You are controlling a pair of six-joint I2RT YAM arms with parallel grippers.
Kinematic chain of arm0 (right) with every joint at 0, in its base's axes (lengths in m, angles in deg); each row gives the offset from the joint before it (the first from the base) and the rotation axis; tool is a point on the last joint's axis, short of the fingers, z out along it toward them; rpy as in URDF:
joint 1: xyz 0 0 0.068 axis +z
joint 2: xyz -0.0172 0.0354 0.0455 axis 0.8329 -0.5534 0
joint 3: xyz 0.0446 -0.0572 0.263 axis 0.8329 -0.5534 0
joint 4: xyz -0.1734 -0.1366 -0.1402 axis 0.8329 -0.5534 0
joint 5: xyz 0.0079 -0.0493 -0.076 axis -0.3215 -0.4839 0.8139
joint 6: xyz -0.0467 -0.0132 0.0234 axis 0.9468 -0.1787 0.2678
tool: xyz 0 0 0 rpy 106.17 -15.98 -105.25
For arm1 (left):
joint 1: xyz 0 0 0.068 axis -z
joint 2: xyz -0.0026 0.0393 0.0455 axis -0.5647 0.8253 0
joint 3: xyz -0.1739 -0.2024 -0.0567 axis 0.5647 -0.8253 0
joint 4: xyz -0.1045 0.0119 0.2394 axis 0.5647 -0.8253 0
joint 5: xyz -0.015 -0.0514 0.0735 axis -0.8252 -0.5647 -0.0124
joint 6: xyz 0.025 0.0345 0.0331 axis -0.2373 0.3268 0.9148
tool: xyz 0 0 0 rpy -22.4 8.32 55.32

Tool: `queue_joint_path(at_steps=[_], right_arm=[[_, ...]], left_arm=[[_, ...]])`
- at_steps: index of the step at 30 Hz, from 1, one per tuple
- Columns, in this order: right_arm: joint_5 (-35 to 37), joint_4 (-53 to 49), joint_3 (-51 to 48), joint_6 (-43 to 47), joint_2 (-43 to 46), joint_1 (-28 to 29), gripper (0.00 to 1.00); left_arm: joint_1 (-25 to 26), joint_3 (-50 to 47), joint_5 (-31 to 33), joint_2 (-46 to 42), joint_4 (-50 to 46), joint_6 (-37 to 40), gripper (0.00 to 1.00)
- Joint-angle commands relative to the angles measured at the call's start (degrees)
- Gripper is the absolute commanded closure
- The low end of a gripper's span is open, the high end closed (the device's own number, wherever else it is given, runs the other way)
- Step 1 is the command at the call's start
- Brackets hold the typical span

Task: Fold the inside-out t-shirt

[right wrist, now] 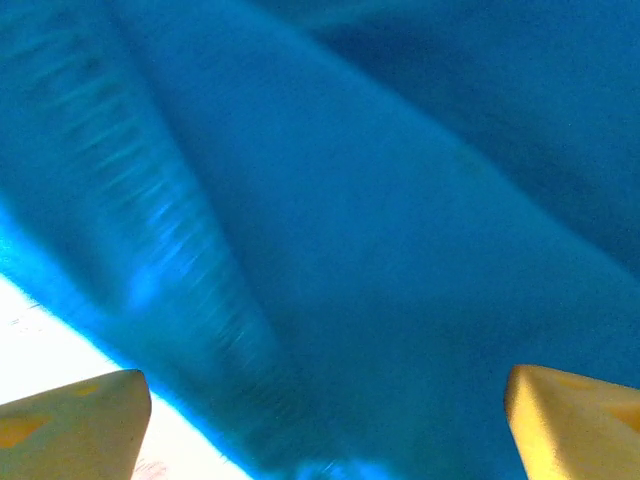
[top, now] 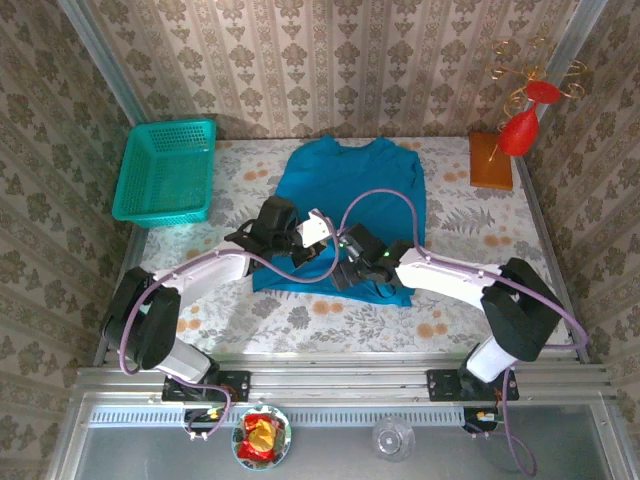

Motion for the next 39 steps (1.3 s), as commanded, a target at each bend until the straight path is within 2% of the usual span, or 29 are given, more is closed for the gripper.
queue_joint_path(at_steps=[1, 4, 9, 19, 23, 25, 30, 32, 39], right_arm=[[15.39, -2.85, 2.18, -2.15, -2.25, 0.85, 0.09], [22.16, -7.15, 2.73, -3.76, -1.63, 0.89, 0.14], [23.12, -9.40, 1.25, -3.65, 2.14, 1.57, 0.28], [18.24, -12.95, 1.61, -2.65, 3.38, 1.83, 0.71], [15.57, -12.93, 2.36, -0.95, 2.76, 1.88, 0.92], [13.87, -13.32, 3.11, -0.45, 2.92, 1.85, 1.00], [6.95, -14.76, 5.02, 0.77, 5.08, 1.25, 1.00], [2.66, -14.87, 5.41, 0.30, 6.52, 0.11, 1.00], [-6.96, -14.62, 6.23, -2.53, 11.44, -3.84, 1.00]], left_arm=[[-0.19, 2.36, -5.16, 0.99, -5.84, -2.50, 1.00], [-0.42, 2.93, -4.73, 1.25, -6.59, -3.13, 1.00], [-0.61, 4.12, -3.43, 2.29, -7.29, -3.58, 1.00], [-0.87, 4.37, -3.84, 2.84, -7.65, -3.88, 1.00], [-0.90, 4.11, -4.33, 2.47, -6.95, -4.02, 0.99], [-0.87, 4.01, -4.52, 2.51, -6.80, -4.02, 0.95], [0.78, 1.57, -4.94, 1.93, -2.57, -3.46, 0.69], [2.51, -0.39, -4.43, 1.48, 1.39, -3.12, 0.59], [6.52, -9.36, -3.77, 0.96, 20.30, -5.34, 0.38]])
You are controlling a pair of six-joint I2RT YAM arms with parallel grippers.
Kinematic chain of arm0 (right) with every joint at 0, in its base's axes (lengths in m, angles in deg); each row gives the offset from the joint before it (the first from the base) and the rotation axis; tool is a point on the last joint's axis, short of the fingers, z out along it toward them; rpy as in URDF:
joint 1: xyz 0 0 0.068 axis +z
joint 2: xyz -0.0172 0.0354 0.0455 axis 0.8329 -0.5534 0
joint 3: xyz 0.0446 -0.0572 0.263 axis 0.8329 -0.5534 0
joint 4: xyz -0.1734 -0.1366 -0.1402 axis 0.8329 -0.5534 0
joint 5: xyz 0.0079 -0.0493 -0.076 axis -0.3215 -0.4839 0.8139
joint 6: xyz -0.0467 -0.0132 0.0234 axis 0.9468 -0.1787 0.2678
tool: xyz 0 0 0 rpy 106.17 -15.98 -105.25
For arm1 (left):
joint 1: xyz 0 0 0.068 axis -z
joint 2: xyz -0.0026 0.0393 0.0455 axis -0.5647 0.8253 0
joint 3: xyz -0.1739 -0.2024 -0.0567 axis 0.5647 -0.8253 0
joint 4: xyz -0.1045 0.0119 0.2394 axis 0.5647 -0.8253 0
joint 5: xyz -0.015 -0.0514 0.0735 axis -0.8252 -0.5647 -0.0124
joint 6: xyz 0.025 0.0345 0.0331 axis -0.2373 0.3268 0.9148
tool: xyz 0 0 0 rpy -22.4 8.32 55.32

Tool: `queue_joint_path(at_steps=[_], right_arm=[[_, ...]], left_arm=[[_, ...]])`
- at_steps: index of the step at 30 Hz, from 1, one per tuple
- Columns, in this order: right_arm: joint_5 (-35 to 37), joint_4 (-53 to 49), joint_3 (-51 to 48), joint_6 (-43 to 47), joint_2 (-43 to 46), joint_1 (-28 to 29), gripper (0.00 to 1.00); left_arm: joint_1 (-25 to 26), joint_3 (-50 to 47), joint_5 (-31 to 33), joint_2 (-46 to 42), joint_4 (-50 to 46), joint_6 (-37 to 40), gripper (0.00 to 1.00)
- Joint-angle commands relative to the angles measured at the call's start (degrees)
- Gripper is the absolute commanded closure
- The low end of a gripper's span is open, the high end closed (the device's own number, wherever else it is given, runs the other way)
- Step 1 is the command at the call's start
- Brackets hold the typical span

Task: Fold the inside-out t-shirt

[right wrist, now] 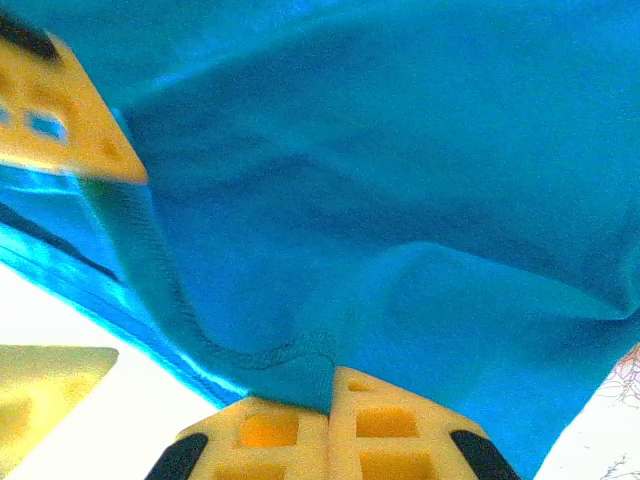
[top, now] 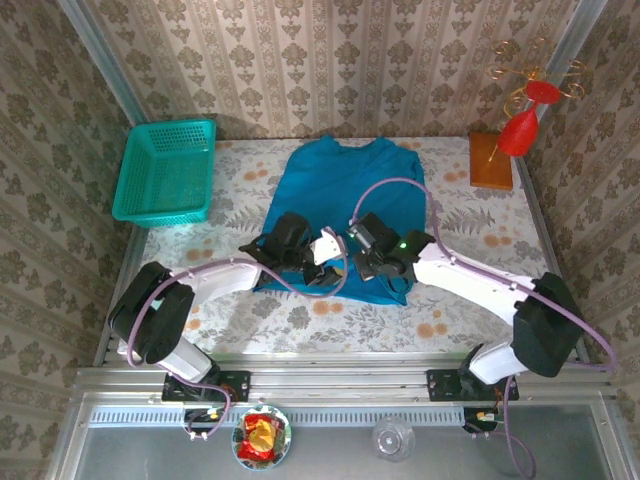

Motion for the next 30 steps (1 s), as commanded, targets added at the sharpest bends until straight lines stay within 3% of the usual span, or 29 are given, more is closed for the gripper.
queue_joint_path(at_steps=[1, 5, 11, 14, 21, 30], right_arm=[[-6.74, -1.53, 1.93, -1.96, 2.72, -1.67, 1.00], [-9.30, -1.27, 2.05, -2.85, 5.42, -3.44, 1.00], [-10.19, -2.34, 2.49, -2.31, 7.91, -4.77, 1.00], [-9.55, -3.35, 2.31, -1.95, 8.80, -5.40, 1.00], [-9.09, -4.08, 0.76, -1.25, 11.05, -6.99, 1.00], [-8.82, -4.00, 0.54, -0.72, 11.46, -9.45, 1.00]], left_arm=[[1.18, -3.96, 1.38, -1.80, 13.92, -2.19, 0.36], [3.65, -7.94, 11.41, -2.16, 23.52, -3.12, 0.27], [5.34, -7.77, 25.19, -1.11, 24.30, -0.23, 0.25], [5.32, -8.27, 28.80, -1.51, 25.18, 0.99, 0.25], [2.66, -8.21, 27.50, -3.95, 22.31, 2.63, 0.24], [-1.61, -7.11, 16.62, -9.17, 12.62, 3.47, 0.36]])
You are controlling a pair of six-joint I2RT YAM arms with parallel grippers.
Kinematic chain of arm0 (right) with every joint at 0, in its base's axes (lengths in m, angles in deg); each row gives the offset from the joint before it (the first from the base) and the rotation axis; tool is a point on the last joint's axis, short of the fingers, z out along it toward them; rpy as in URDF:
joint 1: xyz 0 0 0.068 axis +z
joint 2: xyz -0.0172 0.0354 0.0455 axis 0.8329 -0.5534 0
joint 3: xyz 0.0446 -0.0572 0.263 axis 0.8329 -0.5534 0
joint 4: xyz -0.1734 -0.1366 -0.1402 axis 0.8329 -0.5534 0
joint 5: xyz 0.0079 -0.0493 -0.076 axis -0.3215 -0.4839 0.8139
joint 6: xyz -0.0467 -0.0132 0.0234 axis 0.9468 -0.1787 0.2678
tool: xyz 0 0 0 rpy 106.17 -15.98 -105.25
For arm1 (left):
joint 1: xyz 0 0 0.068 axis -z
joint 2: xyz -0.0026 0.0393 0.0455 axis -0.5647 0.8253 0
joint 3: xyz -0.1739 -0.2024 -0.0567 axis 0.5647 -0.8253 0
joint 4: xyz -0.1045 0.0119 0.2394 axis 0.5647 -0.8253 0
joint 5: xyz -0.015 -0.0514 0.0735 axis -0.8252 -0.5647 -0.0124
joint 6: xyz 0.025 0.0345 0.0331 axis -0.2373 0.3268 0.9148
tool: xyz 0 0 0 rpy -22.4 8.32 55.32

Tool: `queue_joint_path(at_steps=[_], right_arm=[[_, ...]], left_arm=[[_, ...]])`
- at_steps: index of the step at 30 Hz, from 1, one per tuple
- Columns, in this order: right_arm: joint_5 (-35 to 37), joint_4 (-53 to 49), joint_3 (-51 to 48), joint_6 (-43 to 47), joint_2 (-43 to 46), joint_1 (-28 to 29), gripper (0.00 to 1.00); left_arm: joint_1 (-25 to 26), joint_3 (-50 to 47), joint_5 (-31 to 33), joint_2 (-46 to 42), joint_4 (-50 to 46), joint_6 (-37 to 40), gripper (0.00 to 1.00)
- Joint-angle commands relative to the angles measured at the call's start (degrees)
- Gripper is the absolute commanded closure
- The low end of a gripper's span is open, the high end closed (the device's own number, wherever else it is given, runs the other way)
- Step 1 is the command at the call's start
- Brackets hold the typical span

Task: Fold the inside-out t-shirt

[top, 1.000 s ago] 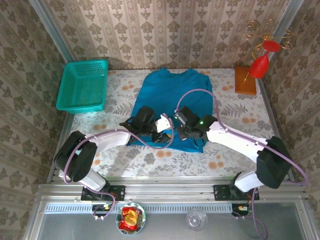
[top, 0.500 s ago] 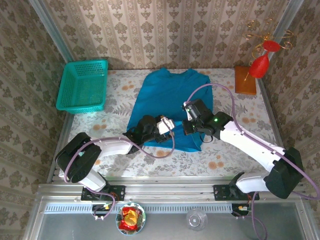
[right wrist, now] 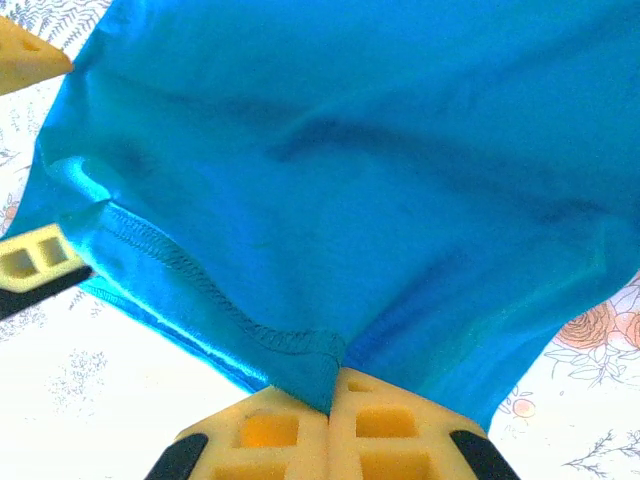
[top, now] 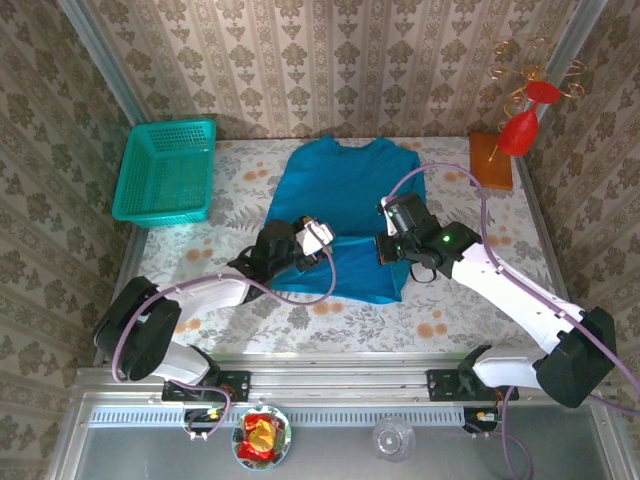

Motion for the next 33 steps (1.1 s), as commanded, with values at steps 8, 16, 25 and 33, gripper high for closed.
queue_joint_path(at_steps=[8, 16, 25, 33], right_arm=[[-1.19, -1.21, 0.95, 1.40, 0.67, -1.49, 1.00], [-1.73, -0.72, 0.94, 1.72, 0.18, -1.90, 1.00], [5.44, -1.54, 3.29, 3.22, -5.71, -7.13, 1.00], [-8.37, -3.36, 3.37, -1.98, -6.87, -6.67, 0.71]], left_arm=[[-2.60, 3.01, -13.73, -1.21, -9.59, 1.13, 0.69], [-3.55, 6.11, -18.66, 1.06, -13.72, 0.38, 0.91], [-4.42, 14.32, -20.77, -1.03, -24.10, -2.56, 1.00], [-4.69, 29.12, -20.38, 5.01, -38.73, -9.47, 1.00]])
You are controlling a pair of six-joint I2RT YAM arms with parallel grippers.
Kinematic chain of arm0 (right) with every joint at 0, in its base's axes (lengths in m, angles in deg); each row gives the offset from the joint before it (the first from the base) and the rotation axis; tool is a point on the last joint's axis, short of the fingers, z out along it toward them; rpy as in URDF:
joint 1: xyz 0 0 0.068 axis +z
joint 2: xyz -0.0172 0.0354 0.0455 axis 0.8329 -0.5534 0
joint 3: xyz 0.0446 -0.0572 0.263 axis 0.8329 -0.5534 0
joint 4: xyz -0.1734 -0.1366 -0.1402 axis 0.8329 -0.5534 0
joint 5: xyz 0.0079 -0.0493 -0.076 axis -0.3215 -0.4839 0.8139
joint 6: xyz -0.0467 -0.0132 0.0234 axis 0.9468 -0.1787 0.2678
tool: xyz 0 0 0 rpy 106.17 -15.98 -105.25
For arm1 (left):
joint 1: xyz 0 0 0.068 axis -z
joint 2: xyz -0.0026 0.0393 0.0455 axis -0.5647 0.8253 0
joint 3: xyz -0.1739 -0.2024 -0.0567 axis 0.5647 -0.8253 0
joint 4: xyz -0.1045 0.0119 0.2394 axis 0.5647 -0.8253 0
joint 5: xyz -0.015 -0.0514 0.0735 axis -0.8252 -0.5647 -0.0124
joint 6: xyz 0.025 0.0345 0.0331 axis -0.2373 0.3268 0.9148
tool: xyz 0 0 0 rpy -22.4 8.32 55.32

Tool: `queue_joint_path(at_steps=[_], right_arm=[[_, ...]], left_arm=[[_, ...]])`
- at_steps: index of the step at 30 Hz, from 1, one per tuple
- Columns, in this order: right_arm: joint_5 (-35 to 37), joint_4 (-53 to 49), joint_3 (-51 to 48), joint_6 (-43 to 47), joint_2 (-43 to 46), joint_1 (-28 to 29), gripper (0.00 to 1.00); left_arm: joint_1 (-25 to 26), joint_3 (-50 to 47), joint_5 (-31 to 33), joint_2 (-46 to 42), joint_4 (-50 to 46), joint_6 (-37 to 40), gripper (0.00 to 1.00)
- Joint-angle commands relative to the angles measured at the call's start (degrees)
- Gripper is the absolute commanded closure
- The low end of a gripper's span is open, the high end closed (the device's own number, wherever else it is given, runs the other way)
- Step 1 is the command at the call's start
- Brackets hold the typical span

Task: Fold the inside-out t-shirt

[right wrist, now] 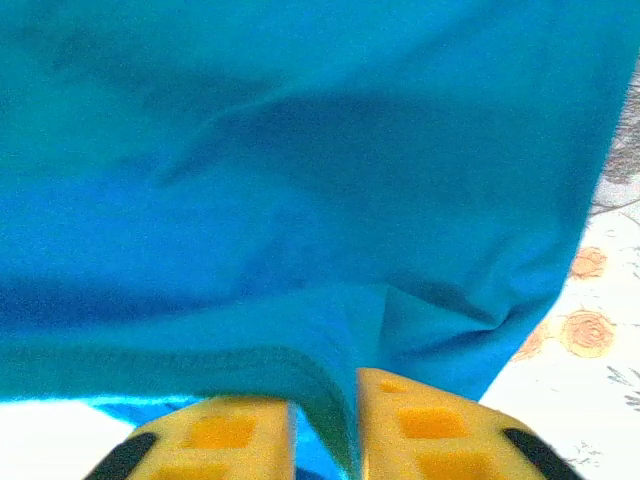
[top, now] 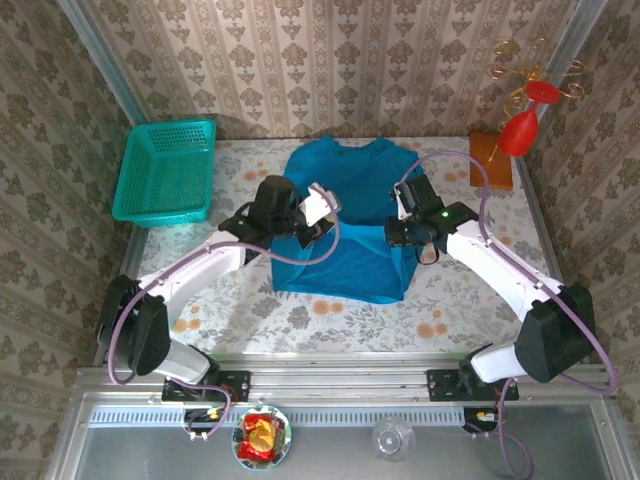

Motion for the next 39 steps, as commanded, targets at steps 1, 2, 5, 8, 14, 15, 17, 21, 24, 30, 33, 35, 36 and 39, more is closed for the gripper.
queue_joint_path(at_steps=[1, 2, 5, 8, 14, 15, 17, 21, 24, 30, 33, 35, 36, 39], right_arm=[[-3.74, -2.78, -1.02, -3.51, 3.63, 3.71, 0.68], [-2.36, -3.68, -1.46, -5.26, 5.21, 5.51, 0.65], [0.19, -3.19, -3.79, -10.55, 9.87, 12.06, 0.64], [5.82, 2.50, -8.22, -15.08, 12.13, 20.18, 0.75], [12.95, 16.60, -11.41, -17.65, 3.13, 30.08, 0.92], [13.84, 18.44, -11.10, -17.33, 0.39, 30.75, 0.94], [15.34, 21.32, -9.92, -16.31, -5.50, 31.30, 0.96], [21.17, 22.77, -5.83, -14.26, -14.92, 31.02, 0.98], [24.91, 25.31, -4.76, -13.52, -18.79, 28.98, 0.98], [26.19, 32.13, -4.65, -11.98, -23.46, 22.28, 0.95], [25.19, 35.32, -4.30, -11.32, -25.00, 18.80, 0.91], [24.65, 37.34, -3.96, -10.99, -25.31, 17.02, 0.88], [24.22, 38.48, -3.73, -10.64, -25.52, 16.29, 0.88], [22.04, 40.07, -0.88, -9.02, -28.01, 13.81, 0.82]], left_arm=[[-0.45, 5.05, -1.71, 2.72, -9.69, -4.63, 1.00], [-0.40, 5.86, -1.84, 3.04, -10.53, -5.05, 1.00], [-0.45, 7.23, -2.51, 2.89, -11.90, -5.59, 1.00], [-0.45, 8.84, -2.79, 2.59, -13.89, -5.38, 1.00], [-0.45, 10.82, -4.30, 1.55, -16.15, -5.07, 1.00], [-0.45, 11.01, -4.54, 1.35, -16.58, -5.07, 1.00], [-0.45, 11.35, -4.64, 0.80, -17.27, -5.12, 1.00], [-0.19, 11.64, -5.07, -1.17, -19.07, -5.07, 1.00], [0.29, 11.64, -5.21, -2.85, -20.42, -5.16, 1.00], [2.31, 13.13, -5.28, -4.94, -23.41, -4.99, 1.00], [3.73, 14.80, -5.06, -5.47, -25.44, -4.80, 1.00], [4.78, 15.86, -5.06, -5.74, -26.37, -4.89, 1.00], [5.24, 16.32, -5.08, -5.89, -26.68, -4.92, 1.00], [7.02, 18.22, -5.16, -6.09, -27.75, -4.76, 1.00]])
